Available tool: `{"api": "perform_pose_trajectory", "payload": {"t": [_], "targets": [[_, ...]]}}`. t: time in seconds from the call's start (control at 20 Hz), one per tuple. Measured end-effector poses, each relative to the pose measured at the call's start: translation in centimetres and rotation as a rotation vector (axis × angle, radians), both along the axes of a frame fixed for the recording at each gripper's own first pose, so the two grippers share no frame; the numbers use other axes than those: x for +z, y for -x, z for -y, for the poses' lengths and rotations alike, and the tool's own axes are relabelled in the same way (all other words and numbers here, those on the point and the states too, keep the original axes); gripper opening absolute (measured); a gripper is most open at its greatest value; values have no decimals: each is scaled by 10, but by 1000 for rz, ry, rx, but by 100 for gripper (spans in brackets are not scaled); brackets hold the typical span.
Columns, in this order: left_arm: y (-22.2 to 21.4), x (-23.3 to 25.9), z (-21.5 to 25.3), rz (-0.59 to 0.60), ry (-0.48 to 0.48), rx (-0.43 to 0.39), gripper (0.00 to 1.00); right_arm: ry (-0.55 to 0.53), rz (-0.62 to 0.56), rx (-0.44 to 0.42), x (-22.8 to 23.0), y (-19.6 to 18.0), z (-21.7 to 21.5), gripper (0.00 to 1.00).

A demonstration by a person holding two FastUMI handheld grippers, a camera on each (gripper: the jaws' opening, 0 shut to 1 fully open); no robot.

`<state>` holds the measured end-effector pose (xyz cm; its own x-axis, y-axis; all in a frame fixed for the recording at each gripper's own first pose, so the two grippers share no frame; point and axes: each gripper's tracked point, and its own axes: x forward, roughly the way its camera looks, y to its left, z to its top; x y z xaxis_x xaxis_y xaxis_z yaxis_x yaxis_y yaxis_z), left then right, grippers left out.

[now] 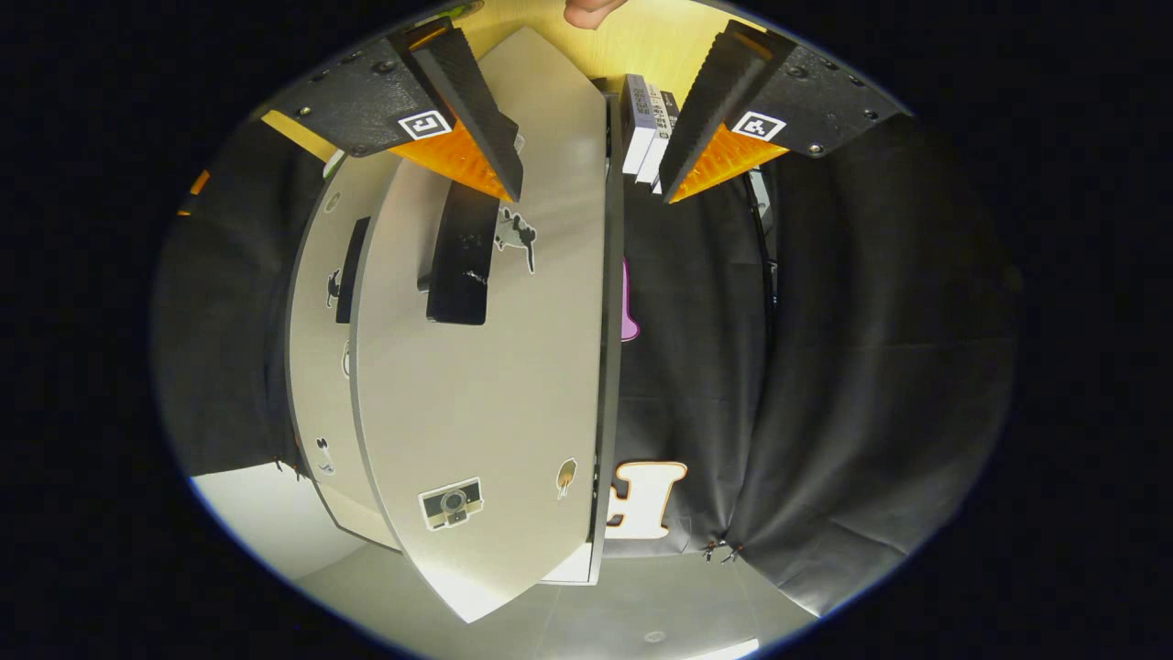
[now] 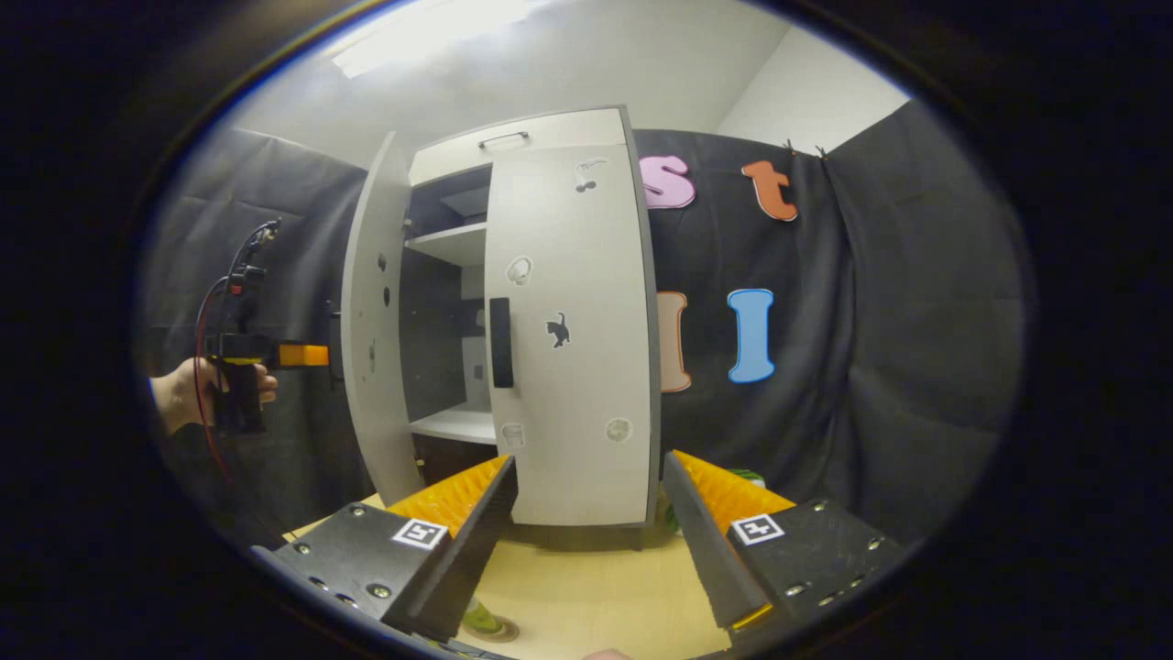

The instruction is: Grasp the bottle in the cabinet with the left hand and place it on the coaster, then close the right door with the right hand and the left door with the left hand.

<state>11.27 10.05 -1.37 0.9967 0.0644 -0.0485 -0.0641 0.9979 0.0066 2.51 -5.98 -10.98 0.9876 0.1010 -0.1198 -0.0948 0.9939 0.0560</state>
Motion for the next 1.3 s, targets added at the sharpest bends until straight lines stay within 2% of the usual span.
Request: {"api": "perform_pose_trajectory", "payload": {"t": [0.15,0.2,0.3,0.35,0.45,0.5,0.6,0.65,0.7,0.75,0.9,0.95,1.0,1.15,1.2,1.3], "targets": [[-4,-1,9,4,7,-21,91,-7,-2,15,-1,2,-7,97],[-7,0,15,7,4,-31,95,-8,-4,20,-2,4,-9,97],[-13,0,25,15,-1,-50,95,-7,-11,23,-3,5,-12,97],[-13,-3,32,7,-2,-58,91,-9,-13,26,-3,6,-15,97],[-11,-1,39,9,-10,-59,96,-15,-12,32,-1,4,-19,97],[-8,2,38,18,-15,-56,92,-16,-10,34,1,3,-20,97],[-5,5,40,25,-18,-55,92,-24,-10,31,3,1,-23,95],[0,4,41,24,-16,-49,96,-27,-18,18,2,2,-23,97],[6,4,40,22,-11,-39,92,-30,-22,-3,3,2,-20,97],[15,2,39,18,-4,-36,96,-35,-22,-14,7,2,-21,95],[34,-6,44,-9,21,-54,96,-56,-23,-27,13,-1,-25,97],[40,-7,45,-15,23,-57,93,-61,-22,-32,15,-1,-26,97],[45,-6,46,-15,19,-58,96,-65,-18,-33,18,-2,-28,97],[61,-1,48,5,-28,-51,96,-82,21,-22,33,-1,-38,97],[67,2,47,18,-46,-41,93,-90,33,-13,38,-1,-43,95],[77,1,49,17,-67,-29,96,-94,59,2,49,-1,-50,97]]}}
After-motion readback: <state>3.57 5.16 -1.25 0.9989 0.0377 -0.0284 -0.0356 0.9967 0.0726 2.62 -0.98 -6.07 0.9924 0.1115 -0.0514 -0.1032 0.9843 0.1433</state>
